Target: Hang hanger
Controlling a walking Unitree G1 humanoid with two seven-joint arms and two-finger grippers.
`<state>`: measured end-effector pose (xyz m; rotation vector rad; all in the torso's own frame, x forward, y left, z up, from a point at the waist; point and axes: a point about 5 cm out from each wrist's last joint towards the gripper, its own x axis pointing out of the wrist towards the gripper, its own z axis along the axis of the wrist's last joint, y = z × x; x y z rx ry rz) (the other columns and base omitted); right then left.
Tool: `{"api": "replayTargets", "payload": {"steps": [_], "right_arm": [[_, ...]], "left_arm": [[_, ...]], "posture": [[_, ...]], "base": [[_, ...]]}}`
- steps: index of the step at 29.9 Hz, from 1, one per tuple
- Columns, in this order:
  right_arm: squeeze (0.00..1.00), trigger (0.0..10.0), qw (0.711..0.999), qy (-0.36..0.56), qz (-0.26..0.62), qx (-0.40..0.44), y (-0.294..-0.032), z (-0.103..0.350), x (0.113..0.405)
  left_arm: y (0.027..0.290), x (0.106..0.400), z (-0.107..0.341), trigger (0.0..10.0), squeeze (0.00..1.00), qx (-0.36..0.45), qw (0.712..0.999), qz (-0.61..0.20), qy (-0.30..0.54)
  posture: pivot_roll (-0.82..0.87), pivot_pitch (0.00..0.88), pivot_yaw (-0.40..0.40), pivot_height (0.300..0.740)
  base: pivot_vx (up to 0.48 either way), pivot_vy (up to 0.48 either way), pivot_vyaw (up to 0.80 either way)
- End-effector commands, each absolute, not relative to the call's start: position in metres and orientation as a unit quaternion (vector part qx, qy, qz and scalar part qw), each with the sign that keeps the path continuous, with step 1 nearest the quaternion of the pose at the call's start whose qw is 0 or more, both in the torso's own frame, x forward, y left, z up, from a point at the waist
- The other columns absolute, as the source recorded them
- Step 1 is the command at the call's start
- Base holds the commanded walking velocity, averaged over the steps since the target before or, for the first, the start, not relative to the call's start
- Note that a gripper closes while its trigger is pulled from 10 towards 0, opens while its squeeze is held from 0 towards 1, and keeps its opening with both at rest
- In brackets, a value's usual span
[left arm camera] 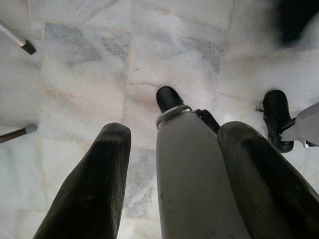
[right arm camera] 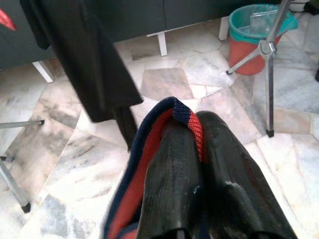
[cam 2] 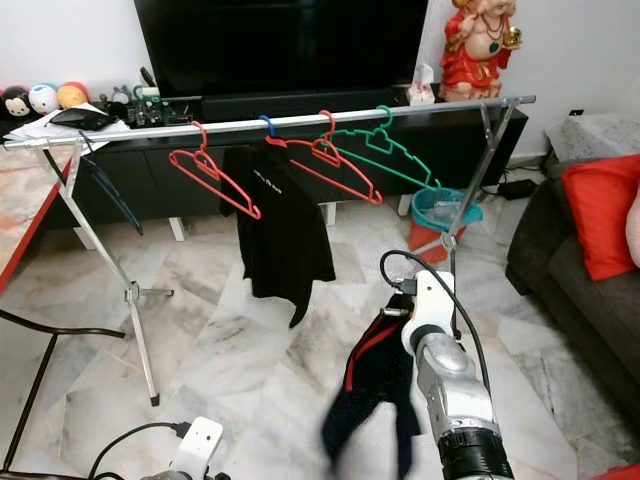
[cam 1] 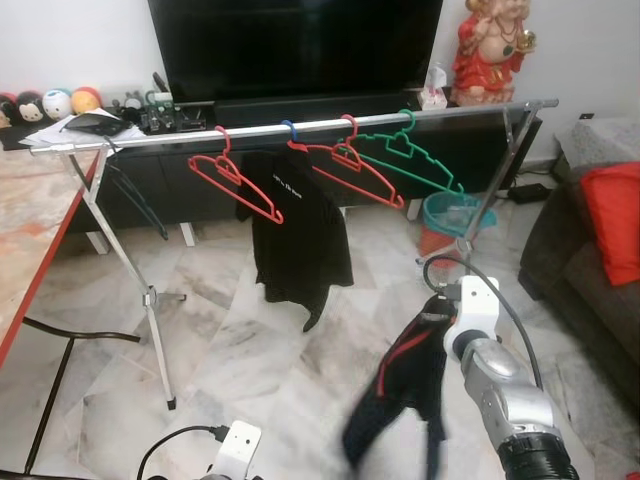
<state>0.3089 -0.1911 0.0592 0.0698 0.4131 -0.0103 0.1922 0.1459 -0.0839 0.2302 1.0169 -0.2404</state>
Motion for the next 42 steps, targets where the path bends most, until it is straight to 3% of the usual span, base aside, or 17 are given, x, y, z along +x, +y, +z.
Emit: {"api": "replayTargets", "payload": {"steps": [1,13,21,23,28,42], "right_arm": [[0.00,10.0,0.984,0.176,0.003,0.028,-0.192,0.072,0.317],[0.00,10.0,0.980,0.193,0.056,0.004,-0.177,0.064,0.315],[0.00,10.0,0.981,0.194,-0.001,0.015,-0.186,0.054,0.311],[0.00,10.0,0.974,0.218,-0.044,0.049,-0.193,0.036,0.305],[0.00,10.0,0.967,0.244,-0.066,0.043,-0.198,0.013,0.293],[0.00,10.0,0.982,0.119,-0.127,0.074,-0.209,0.024,0.291]], "left_arm": [[0.147,0.192,-0.084,10.0,0.00,0.106,0.859,-0.109,0.489],[0.148,0.192,-0.084,10.0,0.00,0.102,0.861,-0.105,0.488],[0.147,0.192,-0.084,10.0,0.00,0.098,0.861,-0.103,0.488],[0.147,0.191,-0.084,10.0,0.00,0.097,0.861,-0.103,0.488],[0.146,0.191,-0.085,10.0,0.00,0.097,0.861,-0.103,0.488],[0.147,0.189,-0.085,10.0,0.00,0.091,0.864,-0.096,0.485]], "posture": [[-0.04,0.033,0.001,0.740],[-0.04,0.034,0.000,0.740],[-0.03,0.032,-0.003,0.740],[-0.04,0.023,-0.001,0.740],[-0.04,0.013,-0.001,0.740],[-0.03,0.000,0.005,0.740]], "base": [[0.000,0.000,0.00],[0.000,0.000,0.00],[0.000,0.000,0.00],[0.000,0.000,0.00],[0.000,0.000,0.00],[0.000,0.000,0.00]]}}
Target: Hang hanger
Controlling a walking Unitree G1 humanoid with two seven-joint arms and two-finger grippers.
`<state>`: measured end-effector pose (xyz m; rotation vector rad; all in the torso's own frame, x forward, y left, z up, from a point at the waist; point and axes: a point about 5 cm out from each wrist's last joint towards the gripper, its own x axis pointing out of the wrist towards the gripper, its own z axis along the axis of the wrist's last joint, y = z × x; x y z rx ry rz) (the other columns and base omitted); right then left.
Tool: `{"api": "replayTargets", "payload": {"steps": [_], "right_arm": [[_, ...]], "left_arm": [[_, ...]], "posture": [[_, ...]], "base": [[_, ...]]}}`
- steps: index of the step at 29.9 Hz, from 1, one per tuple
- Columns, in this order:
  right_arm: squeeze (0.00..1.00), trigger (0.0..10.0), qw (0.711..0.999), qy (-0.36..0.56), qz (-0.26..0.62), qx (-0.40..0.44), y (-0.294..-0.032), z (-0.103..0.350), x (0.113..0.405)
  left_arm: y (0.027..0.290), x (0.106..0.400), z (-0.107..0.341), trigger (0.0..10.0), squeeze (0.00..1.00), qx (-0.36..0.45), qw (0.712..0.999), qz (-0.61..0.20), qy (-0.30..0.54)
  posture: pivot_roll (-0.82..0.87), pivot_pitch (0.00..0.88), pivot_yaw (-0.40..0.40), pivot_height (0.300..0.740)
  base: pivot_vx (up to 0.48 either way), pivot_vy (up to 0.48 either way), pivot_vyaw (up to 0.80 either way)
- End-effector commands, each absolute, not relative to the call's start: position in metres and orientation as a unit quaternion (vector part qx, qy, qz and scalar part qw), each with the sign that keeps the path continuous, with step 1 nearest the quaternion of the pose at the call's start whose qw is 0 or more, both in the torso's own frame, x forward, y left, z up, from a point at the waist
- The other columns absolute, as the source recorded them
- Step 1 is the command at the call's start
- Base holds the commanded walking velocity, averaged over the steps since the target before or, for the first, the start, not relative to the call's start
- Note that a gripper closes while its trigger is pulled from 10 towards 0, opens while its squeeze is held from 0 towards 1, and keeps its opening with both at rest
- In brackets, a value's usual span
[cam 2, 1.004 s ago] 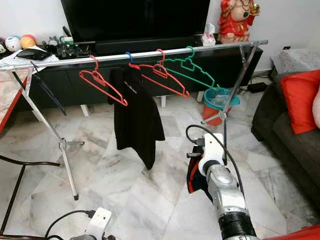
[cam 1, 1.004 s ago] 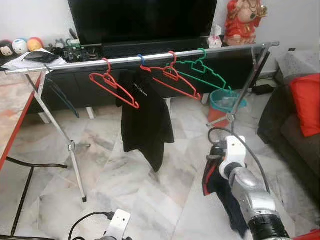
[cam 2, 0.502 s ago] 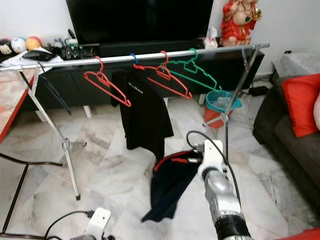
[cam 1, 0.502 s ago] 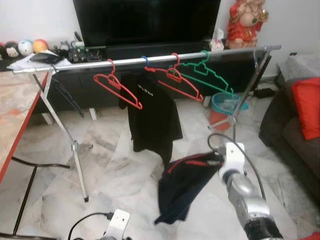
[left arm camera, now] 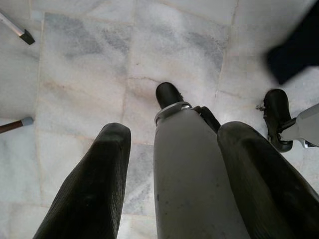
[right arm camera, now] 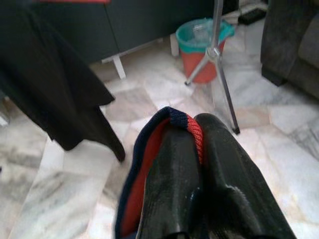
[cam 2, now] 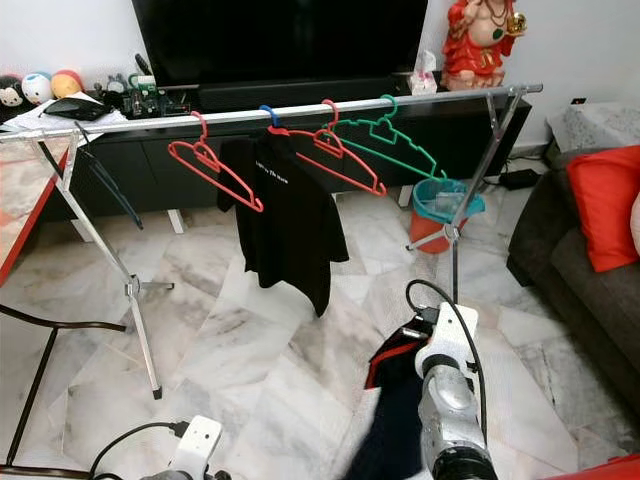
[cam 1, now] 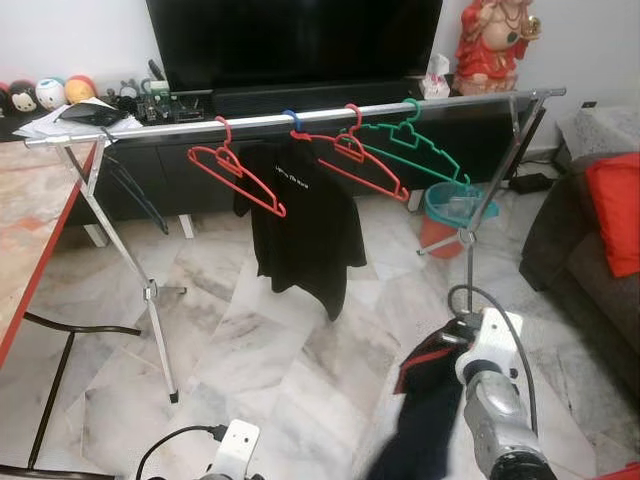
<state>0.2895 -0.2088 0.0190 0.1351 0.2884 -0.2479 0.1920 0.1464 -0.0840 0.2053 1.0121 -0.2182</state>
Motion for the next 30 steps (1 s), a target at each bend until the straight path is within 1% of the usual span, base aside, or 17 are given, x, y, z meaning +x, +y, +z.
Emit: {"api": "replayTargets", "payload": {"steps": [1,11,30], "right_arm": [[0.00,10.0,0.982,0.115,-0.128,0.076,-0.2091,0.0242,0.2904],[0.00,10.0,0.985,0.093,-0.120,0.085,-0.2004,0.0220,0.2885],[0.00,10.0,0.985,0.090,-0.121,0.082,-0.2011,0.0234,0.2916]], "left_arm": [[0.1474,0.1893,-0.0853,10.0,0.00,0.091,0.864,-0.096,0.485],[0.1479,0.1900,-0.0849,10.0,0.00,0.094,0.866,-0.096,0.483],[0.1482,0.1913,-0.0842,10.0,0.00,0.092,0.866,-0.094,0.482]], "posture": [[-0.03,0.000,0.005,0.740],[-0.03,0.000,0.003,0.740],[-0.03,0.015,0.001,0.740]], "base": [[0.000,0.000,0.00],[0.000,0.000,0.00],[0.000,0.000,0.00]]}}
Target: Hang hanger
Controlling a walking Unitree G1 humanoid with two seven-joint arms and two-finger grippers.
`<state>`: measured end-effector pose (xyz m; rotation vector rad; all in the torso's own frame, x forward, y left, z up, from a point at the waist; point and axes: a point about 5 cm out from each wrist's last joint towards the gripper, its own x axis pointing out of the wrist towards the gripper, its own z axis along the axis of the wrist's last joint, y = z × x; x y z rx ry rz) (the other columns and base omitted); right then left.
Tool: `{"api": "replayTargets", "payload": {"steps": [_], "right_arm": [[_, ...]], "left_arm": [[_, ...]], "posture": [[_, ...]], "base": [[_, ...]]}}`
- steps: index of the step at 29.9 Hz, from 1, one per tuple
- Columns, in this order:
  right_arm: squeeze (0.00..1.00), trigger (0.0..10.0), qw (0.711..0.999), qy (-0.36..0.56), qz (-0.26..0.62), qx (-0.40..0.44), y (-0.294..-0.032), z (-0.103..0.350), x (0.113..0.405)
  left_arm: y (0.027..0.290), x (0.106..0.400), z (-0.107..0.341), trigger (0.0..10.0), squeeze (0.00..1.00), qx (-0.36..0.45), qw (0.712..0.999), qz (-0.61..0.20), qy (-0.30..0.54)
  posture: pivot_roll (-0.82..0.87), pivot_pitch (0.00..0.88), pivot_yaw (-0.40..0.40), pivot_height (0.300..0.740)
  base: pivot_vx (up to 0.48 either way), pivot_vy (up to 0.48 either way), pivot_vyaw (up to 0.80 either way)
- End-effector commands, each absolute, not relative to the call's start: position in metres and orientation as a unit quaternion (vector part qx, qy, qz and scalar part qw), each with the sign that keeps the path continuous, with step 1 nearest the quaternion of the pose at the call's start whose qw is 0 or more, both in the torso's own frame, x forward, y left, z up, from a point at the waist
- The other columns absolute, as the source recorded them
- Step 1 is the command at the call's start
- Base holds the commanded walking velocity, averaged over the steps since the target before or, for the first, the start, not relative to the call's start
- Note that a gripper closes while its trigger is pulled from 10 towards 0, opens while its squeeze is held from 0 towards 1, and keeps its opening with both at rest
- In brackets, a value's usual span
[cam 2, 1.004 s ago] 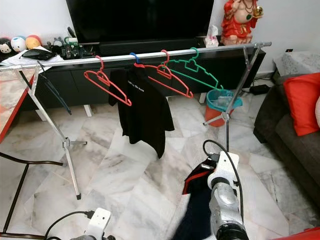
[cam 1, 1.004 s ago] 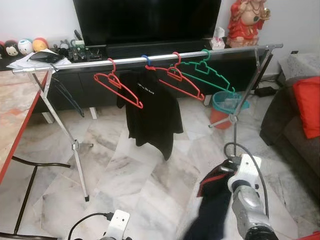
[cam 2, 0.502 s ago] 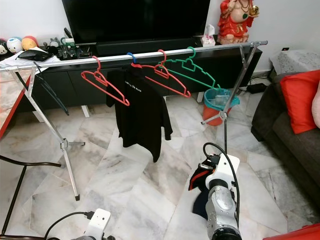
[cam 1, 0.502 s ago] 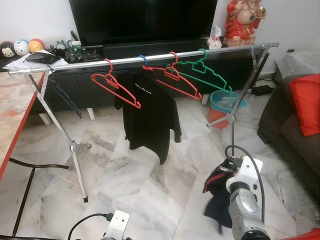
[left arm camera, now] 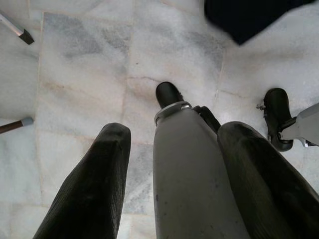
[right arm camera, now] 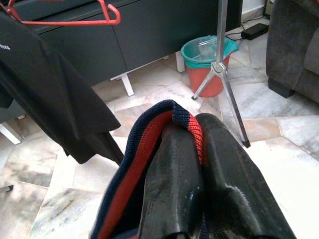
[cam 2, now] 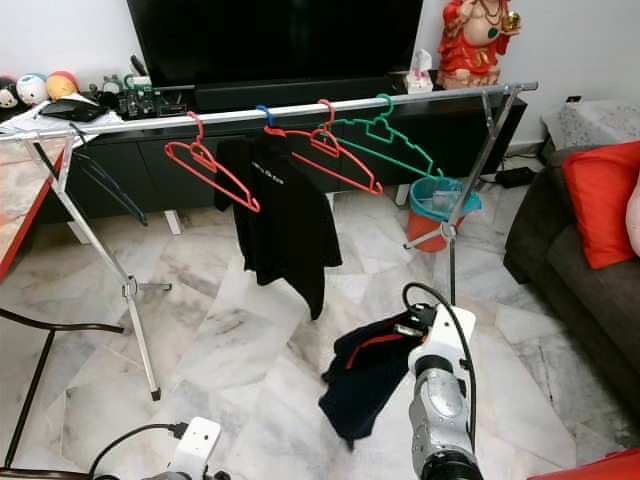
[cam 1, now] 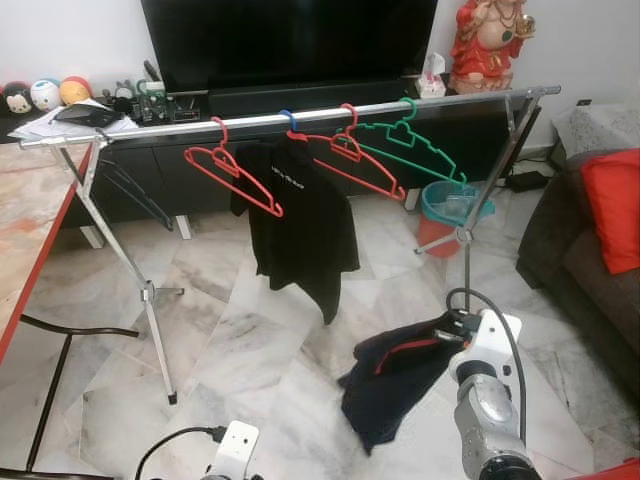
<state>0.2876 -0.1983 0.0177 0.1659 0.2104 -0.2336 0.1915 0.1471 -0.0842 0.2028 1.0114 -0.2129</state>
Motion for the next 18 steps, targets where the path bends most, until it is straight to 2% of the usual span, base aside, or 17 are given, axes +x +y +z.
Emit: {"api": "replayTargets", "payload": {"steps": [1,13,18], "right_arm": [[0.00,10.0,0.985,0.090,-0.120,0.082,-0.2007,0.0234,0.2919],[0.00,10.0,0.986,0.085,-0.116,0.084,-0.1990,0.0252,0.2944],[0.00,10.0,0.987,0.083,-0.113,0.084,-0.1984,0.0263,0.2955]], "left_arm": [[0.1482,0.1914,-0.0842,10.0,0.00,0.092,0.866,-0.094,0.482],[0.1474,0.1920,-0.0839,10.0,0.00,0.090,0.867,-0.094,0.481],[0.1473,0.1920,-0.0839,10.0,0.00,0.090,0.867,-0.094,0.482]], "posture": [[-0.03,0.017,0.001,0.740],[-0.03,0.019,-0.002,0.740],[-0.03,0.019,-0.002,0.740]], "base": [[0.000,0.000,0.00],[0.000,0.000,0.00],[0.192,0.000,0.00]]}}
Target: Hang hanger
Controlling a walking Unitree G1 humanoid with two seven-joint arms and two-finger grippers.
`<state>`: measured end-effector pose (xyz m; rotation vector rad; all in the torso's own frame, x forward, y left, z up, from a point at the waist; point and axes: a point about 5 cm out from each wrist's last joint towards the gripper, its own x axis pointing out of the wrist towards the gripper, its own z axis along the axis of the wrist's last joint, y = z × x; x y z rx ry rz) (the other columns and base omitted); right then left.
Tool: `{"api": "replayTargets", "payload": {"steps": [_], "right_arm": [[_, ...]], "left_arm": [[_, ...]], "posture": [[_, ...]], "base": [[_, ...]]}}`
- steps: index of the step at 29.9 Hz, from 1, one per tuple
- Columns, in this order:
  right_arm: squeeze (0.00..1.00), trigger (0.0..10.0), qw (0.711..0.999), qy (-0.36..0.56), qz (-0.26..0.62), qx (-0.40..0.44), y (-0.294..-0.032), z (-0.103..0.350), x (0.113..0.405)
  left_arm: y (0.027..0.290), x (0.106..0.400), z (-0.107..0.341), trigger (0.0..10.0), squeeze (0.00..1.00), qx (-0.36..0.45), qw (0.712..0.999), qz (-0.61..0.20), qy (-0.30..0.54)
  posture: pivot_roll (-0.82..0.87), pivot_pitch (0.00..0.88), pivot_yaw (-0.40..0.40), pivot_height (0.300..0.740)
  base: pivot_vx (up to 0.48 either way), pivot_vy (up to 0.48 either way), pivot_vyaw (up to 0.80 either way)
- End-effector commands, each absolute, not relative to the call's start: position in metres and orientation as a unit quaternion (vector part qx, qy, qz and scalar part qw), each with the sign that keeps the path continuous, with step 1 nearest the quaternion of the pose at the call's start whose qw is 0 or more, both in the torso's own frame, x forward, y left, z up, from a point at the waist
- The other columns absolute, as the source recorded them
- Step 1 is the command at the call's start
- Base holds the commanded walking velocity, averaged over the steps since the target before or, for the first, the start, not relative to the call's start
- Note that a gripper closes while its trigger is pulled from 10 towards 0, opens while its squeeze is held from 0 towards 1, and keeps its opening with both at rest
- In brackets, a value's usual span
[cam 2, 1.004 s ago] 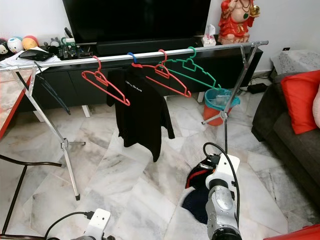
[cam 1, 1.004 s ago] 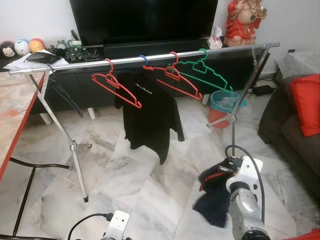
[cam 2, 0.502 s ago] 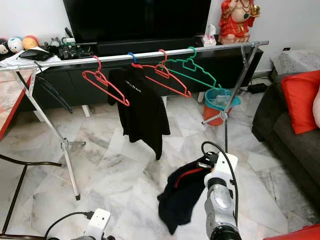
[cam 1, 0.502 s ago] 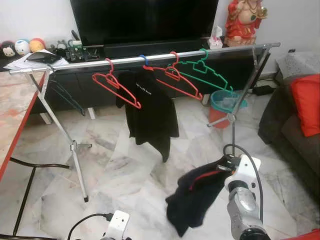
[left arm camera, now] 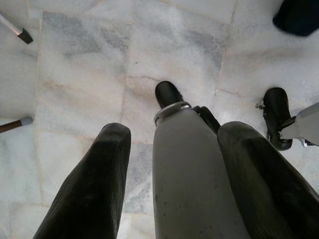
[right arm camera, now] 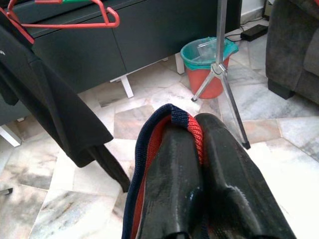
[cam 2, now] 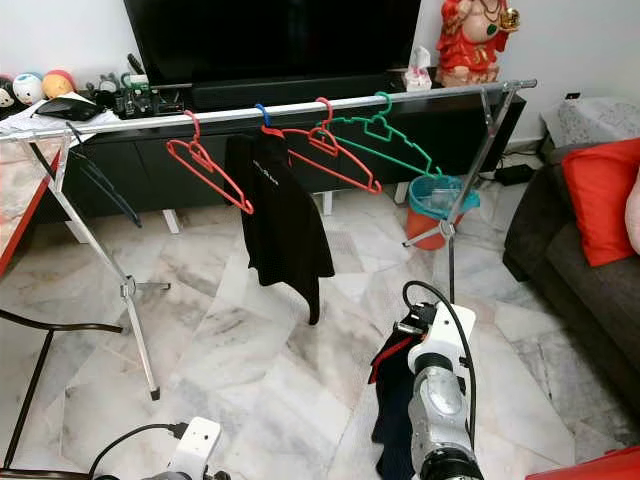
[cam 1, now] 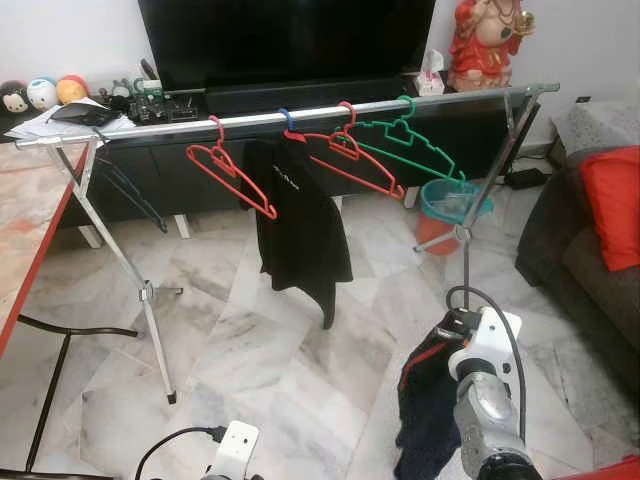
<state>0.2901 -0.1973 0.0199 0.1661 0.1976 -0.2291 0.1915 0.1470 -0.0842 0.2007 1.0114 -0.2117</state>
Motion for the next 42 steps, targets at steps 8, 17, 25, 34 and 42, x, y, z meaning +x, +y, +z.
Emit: {"api": "replayTargets", "payload": {"steps": [8,17,25,34,42], "right_arm": [[0.00,10.0,0.992,0.060,-0.088,0.063,-0.193,0.031,0.297],[0.00,10.0,0.993,0.060,-0.078,0.059,-0.188,0.029,0.295],[0.00,10.0,0.994,0.058,-0.076,0.058,-0.188,0.031,0.296],[0.00,10.0,0.994,0.059,-0.073,0.058,-0.187,0.030,0.296],[0.00,10.0,0.994,0.060,-0.072,0.059,-0.187,0.030,0.297]], "left_arm": [[0.147,0.192,-0.084,10.0,0.00,0.089,0.867,-0.094,0.482],[0.148,0.192,-0.084,10.0,0.00,0.090,0.867,-0.095,0.482],[0.147,0.192,-0.084,10.0,0.00,0.090,0.866,-0.095,0.482],[0.147,0.192,-0.084,10.0,0.00,0.089,0.867,-0.095,0.481],[0.147,0.192,-0.084,10.0,0.00,0.089,0.867,-0.096,0.482]], "posture": [[-0.03,0.021,-0.001,0.740],[-0.03,0.020,0.000,0.740],[-0.03,0.018,-0.002,0.740],[-0.03,0.016,-0.002,0.740],[-0.03,0.014,-0.002,0.740]], "base": [[0.244,0.000,0.00],[0.244,0.000,0.00],[0.247,0.000,0.00],[0.252,0.000,0.00],[0.258,0.000,0.00]]}}
